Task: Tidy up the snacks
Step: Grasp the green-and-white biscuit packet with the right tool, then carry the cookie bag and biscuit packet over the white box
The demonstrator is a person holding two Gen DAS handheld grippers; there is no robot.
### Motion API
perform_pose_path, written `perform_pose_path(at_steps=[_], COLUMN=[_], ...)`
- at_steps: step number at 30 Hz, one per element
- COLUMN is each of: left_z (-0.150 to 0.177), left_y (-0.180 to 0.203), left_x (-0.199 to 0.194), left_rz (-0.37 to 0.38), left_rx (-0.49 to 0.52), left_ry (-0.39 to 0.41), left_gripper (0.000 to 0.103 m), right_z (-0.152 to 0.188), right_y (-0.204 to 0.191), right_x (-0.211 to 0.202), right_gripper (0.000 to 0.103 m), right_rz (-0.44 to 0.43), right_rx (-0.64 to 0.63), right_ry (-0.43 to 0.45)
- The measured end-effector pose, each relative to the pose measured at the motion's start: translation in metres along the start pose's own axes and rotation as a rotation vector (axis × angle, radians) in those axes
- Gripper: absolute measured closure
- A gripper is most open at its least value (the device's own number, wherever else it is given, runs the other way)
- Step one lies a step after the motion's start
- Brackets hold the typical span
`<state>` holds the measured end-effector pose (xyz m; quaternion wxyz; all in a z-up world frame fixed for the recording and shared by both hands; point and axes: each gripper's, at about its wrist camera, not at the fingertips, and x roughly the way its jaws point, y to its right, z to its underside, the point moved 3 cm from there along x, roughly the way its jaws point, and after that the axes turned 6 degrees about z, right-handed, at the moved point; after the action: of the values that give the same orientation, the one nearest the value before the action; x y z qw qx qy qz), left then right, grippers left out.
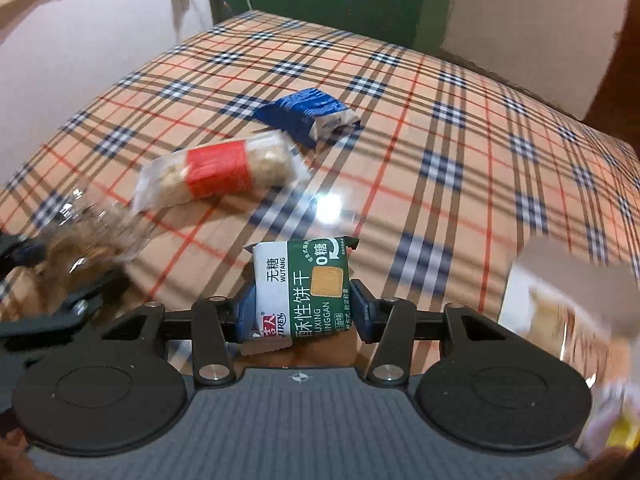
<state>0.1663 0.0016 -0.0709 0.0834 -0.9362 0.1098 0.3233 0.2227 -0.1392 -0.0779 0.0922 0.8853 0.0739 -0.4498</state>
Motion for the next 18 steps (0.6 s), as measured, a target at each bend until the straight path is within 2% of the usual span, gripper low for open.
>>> perform_pose_path(at_steps=[6, 12, 18], left_z=[0.003, 0.003, 0.002], left_y=[0.000, 0.007, 0.021], left_x=[-0.009, -0.030, -0.059], left_rz=[-0.030, -0.045, -0.047], left_rx=[-0.034, -0.075, -0.132], left_ry=[0.006, 0.027, 0.027], left_gripper=[0.055, 0.055, 0.055], right_z=[0.031, 0.045, 0.063], right_y=[-0.010, -0.003, 0.001], right_x=[-0.035, -0.065, -0.111], right_gripper=[0.044, 0.044, 0.044], right_rz=[0.042, 0.019, 0.020], right_rx=[0.062, 0.115, 0.150], right_ry=[0.056, 0.075, 0.102])
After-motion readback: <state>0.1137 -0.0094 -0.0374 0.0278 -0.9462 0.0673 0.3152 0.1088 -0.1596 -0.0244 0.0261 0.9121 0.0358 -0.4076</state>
